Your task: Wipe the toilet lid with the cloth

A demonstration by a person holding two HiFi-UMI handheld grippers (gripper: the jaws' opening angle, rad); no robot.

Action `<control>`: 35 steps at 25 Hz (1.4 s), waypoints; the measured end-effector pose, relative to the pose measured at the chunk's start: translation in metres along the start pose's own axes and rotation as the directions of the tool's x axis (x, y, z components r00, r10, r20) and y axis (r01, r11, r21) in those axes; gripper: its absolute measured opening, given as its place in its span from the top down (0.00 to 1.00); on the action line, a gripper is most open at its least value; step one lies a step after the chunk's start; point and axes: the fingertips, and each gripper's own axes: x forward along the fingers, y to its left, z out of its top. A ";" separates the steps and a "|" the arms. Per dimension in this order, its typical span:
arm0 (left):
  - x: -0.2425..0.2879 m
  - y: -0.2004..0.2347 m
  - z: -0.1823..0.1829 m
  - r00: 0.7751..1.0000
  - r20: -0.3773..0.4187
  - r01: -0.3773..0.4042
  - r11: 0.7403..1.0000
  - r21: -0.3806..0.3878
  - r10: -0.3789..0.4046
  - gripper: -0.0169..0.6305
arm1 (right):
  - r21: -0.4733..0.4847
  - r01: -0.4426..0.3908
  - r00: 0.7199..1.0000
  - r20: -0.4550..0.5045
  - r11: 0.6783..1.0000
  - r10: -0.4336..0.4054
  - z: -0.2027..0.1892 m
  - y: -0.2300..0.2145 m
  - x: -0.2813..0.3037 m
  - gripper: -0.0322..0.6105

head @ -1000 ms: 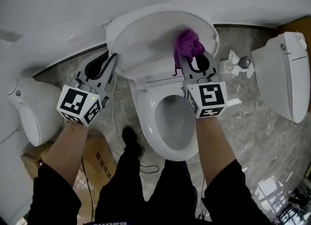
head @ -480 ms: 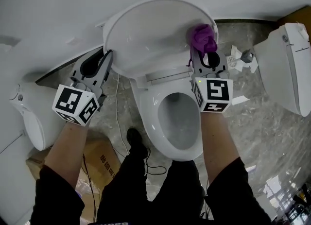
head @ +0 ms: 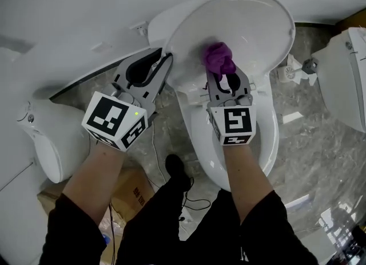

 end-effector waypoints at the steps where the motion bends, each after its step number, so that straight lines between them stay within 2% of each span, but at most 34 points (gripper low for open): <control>1: 0.000 0.000 0.001 1.000 0.010 0.007 1.000 0.000 -0.007 0.86 | -0.003 -0.021 1.000 0.004 1.000 0.021 -0.002 0.015 0.003 0.80; 7: -0.003 0.000 0.001 0.998 0.065 0.025 1.000 -0.005 -0.025 0.86 | 0.000 -0.147 0.989 0.024 0.989 0.147 -0.019 0.080 0.012 0.80; 11: -0.003 -0.001 0.003 0.998 0.064 0.014 1.000 0.004 -0.015 0.86 | -0.021 -0.196 0.980 0.039 0.980 0.196 -0.025 0.078 0.010 0.80; 18: -0.003 0.002 0.000 0.998 0.029 -0.052 0.999 -0.016 0.052 0.86 | -0.070 -0.145 0.989 -0.013 0.987 0.145 -0.048 -0.001 0.002 0.80; 29: -0.005 0.006 0.000 0.990 -0.031 -0.134 0.991 -0.003 0.134 0.86 | -0.110 -0.069 0.997 -0.024 0.992 0.067 -0.058 -0.110 -0.022 0.80; 35: -0.006 0.006 0.000 0.990 -0.021 -0.142 0.990 -0.002 0.142 0.86 | -0.147 0.030 0.999 -0.026 0.989 -0.035 -0.074 -0.160 -0.038 0.80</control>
